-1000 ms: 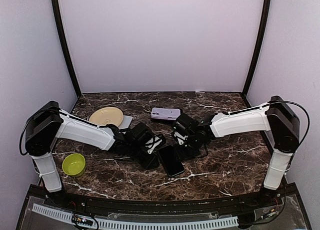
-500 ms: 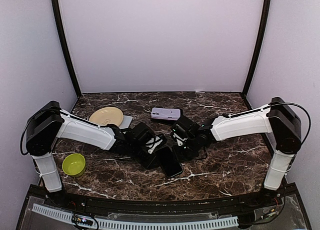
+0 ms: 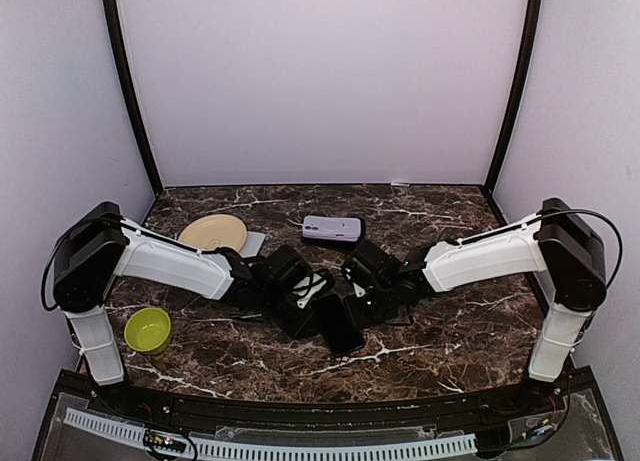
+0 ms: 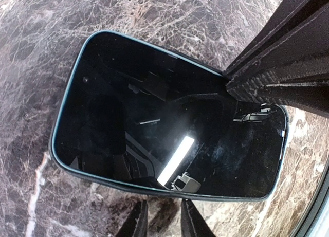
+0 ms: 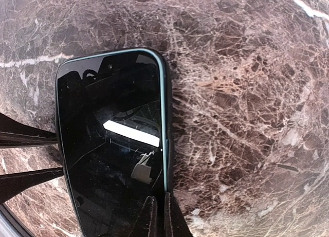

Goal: Put the phone into the phone case
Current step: Install the phone into the phone case, then pick up the phone with the phone case at the center of the board.

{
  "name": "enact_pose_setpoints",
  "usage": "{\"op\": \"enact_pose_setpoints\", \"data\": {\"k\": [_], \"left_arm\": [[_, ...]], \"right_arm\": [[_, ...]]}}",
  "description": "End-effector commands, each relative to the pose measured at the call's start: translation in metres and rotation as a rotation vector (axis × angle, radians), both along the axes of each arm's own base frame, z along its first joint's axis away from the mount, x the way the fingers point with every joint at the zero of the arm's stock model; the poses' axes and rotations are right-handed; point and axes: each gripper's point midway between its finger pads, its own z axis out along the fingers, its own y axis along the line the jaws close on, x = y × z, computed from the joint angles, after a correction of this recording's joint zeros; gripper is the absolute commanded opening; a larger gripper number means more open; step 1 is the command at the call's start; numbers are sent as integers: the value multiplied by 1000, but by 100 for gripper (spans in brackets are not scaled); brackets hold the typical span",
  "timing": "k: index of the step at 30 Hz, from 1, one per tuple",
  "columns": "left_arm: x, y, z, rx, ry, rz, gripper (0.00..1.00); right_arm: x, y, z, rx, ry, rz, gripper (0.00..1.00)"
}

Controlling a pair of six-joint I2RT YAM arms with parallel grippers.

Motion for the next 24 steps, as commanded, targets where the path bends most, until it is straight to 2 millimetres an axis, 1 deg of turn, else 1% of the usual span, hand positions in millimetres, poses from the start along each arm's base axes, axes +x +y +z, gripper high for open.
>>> {"op": "enact_pose_setpoints", "data": {"k": [1, 2, 4, 5, 6, 7, 10, 11, 12, 13, 14, 15, 16, 17, 18, 19, 20, 21, 22, 23, 24], "left_arm": [[-6, 19, -9, 104, 10, -1, 24], [-6, 20, -7, 104, 6, 1, 24], [-5, 22, -5, 110, 3, 9, 24], [-4, 24, -3, 114, -1, 14, 24], [-4, 24, -1, 115, -4, 18, 24], [-3, 26, 2, 121, -10, 24, 24], [1, 36, 9, 140, -36, 52, 24], [1, 39, 15, 139, -45, 60, 25], [4, 45, 17, 148, -56, 82, 24], [7, 50, 25, 150, -75, 101, 25], [8, 55, 27, 151, -75, 121, 24], [9, 58, 35, 138, -89, 135, 25], [7, 64, 35, 140, -83, 154, 25], [7, 65, 45, 116, -95, 166, 25], [6, 71, 44, 114, -86, 185, 25], [5, 72, 53, 87, -93, 194, 25], [5, 76, 53, 80, -82, 214, 25], [5, 78, 60, 62, -86, 224, 26], [5, 82, 62, 56, -81, 243, 26], [4, 85, 68, 48, -83, 251, 26], [4, 87, 69, 48, -82, 262, 26]], "right_arm": [[-71, -70, -93, -321, 245, 95, 5], [-70, -68, -91, -325, 241, 101, 5], [-62, -59, -80, -313, 214, 113, 5], [-55, -49, -70, -291, 186, 120, 5], [-52, -45, -63, -282, 177, 126, 5], [-41, -36, -51, -272, 133, 124, 6], [-21, -16, -15, -229, 44, 119, 11], [-15, -9, -2, -201, 15, 115, 13], [-10, -3, 10, -176, -15, 112, 15], [-6, 3, 20, -153, -42, 111, 17], [-3, 7, 28, -140, -68, 108, 20], [-1, 10, 34, -136, -92, 104, 25], [2, 11, 36, -140, -109, 98, 29], [4, 11, 37, -146, -120, 87, 32], [5, 12, 37, -150, -124, 80, 33], [5, 13, 36, -150, -127, 78, 34], [6, 14, 36, -144, -131, 75, 34], [7, 16, 36, -137, -136, 73, 36], [8, 17, 35, -132, -139, 72, 38], [9, 19, 36, -129, -141, 70, 42], [9, 21, 36, -126, -143, 69, 50]]}}
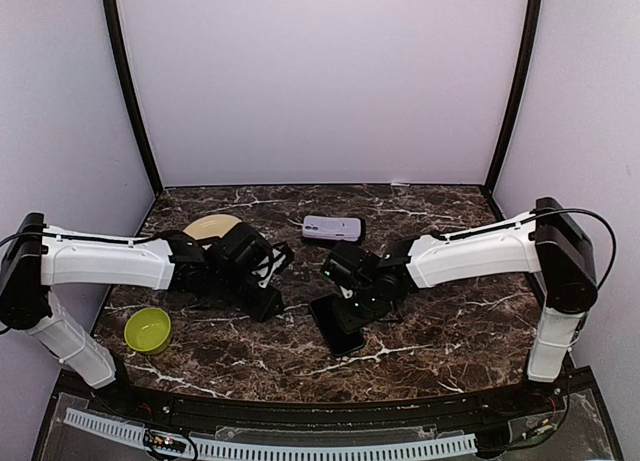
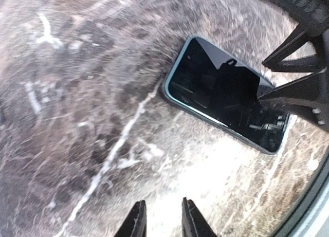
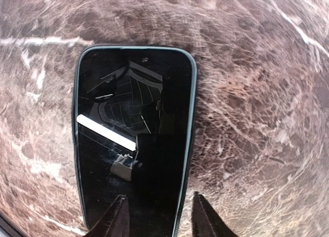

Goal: Put the phone into the phone case
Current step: Pick up the phone with the phone case at the center of the board.

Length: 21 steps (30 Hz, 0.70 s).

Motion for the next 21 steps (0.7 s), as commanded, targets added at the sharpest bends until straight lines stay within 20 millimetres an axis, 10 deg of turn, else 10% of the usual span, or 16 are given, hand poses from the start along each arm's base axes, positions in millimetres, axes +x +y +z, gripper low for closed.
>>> {"op": "enact_pose_setpoints", "data": {"k": [1, 4, 11, 21], "left_arm": [[-4, 22, 13, -7, 11, 76, 26], [-5, 30, 16, -4, 3, 90, 27], [-9, 43, 21, -15, -2, 124, 44], [-12, 46, 31, -60, -10, 144, 71]], "right_arm": [[6, 10, 6, 12, -40, -17, 61], [0, 27, 7, 50, -7, 2, 98], [-13, 43, -12, -20, -8, 29, 99], [-10, 17, -25, -123, -43, -31, 99]]}}
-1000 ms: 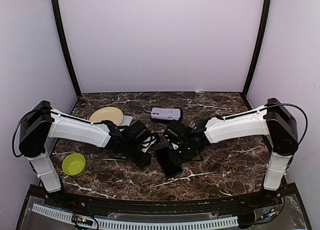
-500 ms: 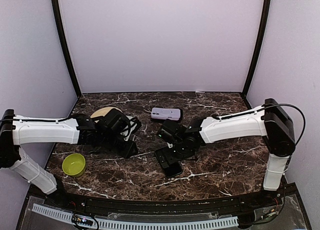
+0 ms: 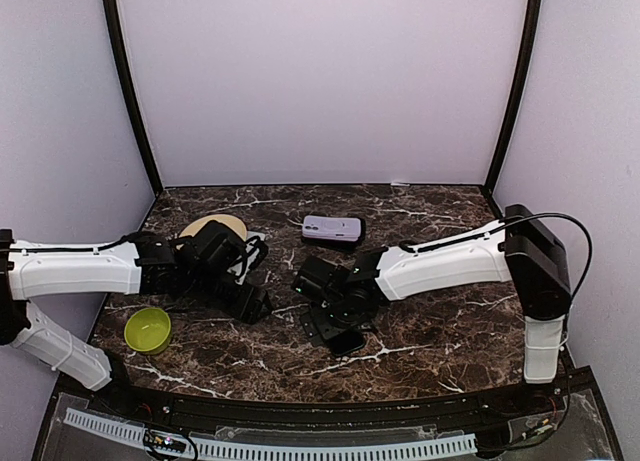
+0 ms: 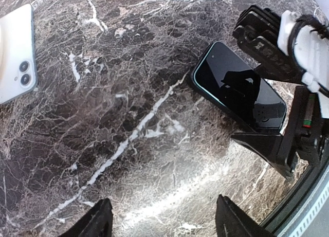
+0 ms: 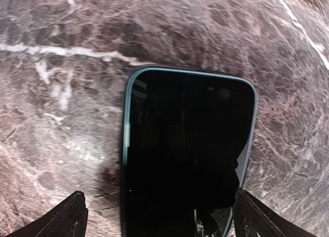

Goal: Put the phone into the phone case
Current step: Pick up the phone with the phone case at the center of the board.

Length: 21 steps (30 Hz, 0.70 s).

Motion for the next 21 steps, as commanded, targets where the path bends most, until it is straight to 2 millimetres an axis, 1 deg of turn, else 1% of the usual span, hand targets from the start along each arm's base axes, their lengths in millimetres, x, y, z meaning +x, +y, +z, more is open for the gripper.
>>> {"op": "enact_pose_setpoints", "data": {"k": [1, 4, 5, 6, 8, 11, 15, 18, 21], "left_arm": [[-2, 8, 7, -14, -7, 21, 72], [-1, 9, 9, -5, -8, 25, 74], [0, 8, 11, -6, -10, 25, 79], [0, 8, 10, 2, -9, 24, 94], [2, 7, 12, 8, -16, 14, 98], [6, 1, 18, 14, -35, -20, 99], [10, -7, 22, 22, -53, -62, 99], [10, -12, 19, 32, -51, -99, 99], [12, -15, 18, 42, -53, -123, 99]], "right_arm": [[-4, -22, -9, -78, 12, -37, 98], [0, -19, 8, -42, -19, -41, 99], [1, -19, 9, -35, -20, -42, 99], [0, -18, 8, -32, -11, -37, 99], [-4, -17, 1, -44, 20, -23, 99], [-10, -19, -12, -63, 57, -17, 99], [-12, -27, -28, -101, 78, -22, 99], [-12, -34, -37, -136, 88, -27, 98], [-12, -40, -44, -162, 96, -28, 94]]}}
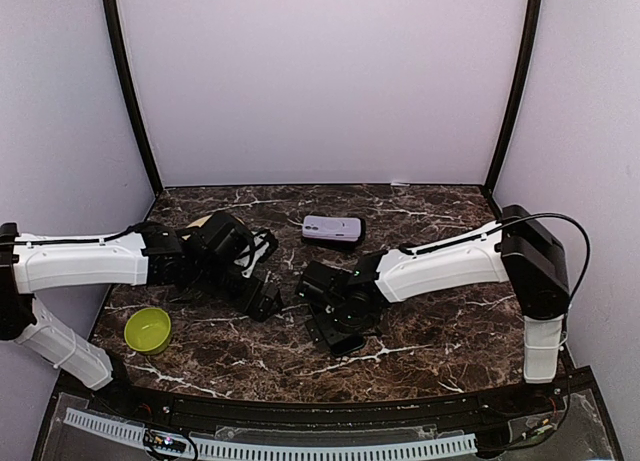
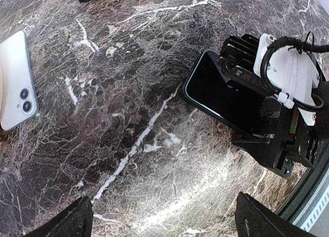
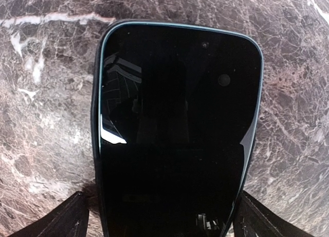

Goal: Put the phone into the phone case
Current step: Pick up the phone with the phone case at the center of the board, then press the phone at the top corners of the phone case.

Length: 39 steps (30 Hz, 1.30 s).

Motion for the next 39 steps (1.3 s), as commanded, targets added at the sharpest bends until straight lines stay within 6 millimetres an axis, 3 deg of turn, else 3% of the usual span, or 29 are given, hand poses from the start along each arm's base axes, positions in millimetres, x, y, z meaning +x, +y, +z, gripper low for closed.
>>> {"op": "enact_pose_setpoints", "data": {"k": [1, 5, 9, 13, 14, 15, 16, 17, 18, 23, 28, 29, 30, 31, 39], "left_arm": [[3, -5, 3, 16, -6, -55, 99], [3, -14, 7, -16, -5, -75, 99], [7, -20, 14, -48, -16, -65, 99], [16, -27, 32, -132, -58, -9, 98], [21, -31, 46, -188, -92, 5, 97], [20, -32, 47, -224, -85, 29, 97], [24, -38, 65, -305, -125, 36, 96], [23, -39, 65, -339, -120, 53, 94], [25, -45, 84, -425, -154, 46, 93], [25, -51, 106, -625, -164, 100, 83], [27, -52, 121, -739, -183, 132, 85], [29, -51, 136, -808, -205, 149, 85], [27, -48, 130, -820, -200, 158, 85], [26, -47, 145, -889, -225, 158, 85], [18, -55, 147, -950, -214, 97, 80]], "right_arm": [[-4, -26, -32, -118, 45, -9, 91], [-3, -26, -33, -111, 50, 5, 71], [4, -20, -19, -82, 7, 19, 58], [16, -6, 7, 22, -82, 33, 49], [19, -4, 15, 54, -112, 35, 46], [22, 0, 26, 93, -142, 37, 44], [26, 4, 38, 134, -176, 37, 42], [30, 7, 49, 168, -209, 37, 40], [34, 10, 62, 202, -247, 38, 39], [51, 19, 124, 329, -430, 30, 34], [47, 34, 192, 499, -636, 52, 35], [44, 34, 201, 514, -663, 52, 35], [43, 36, 213, 548, -694, 48, 34], [41, 37, 221, 566, -719, 52, 34], [22, 50, 247, 602, -814, 131, 35]]}}
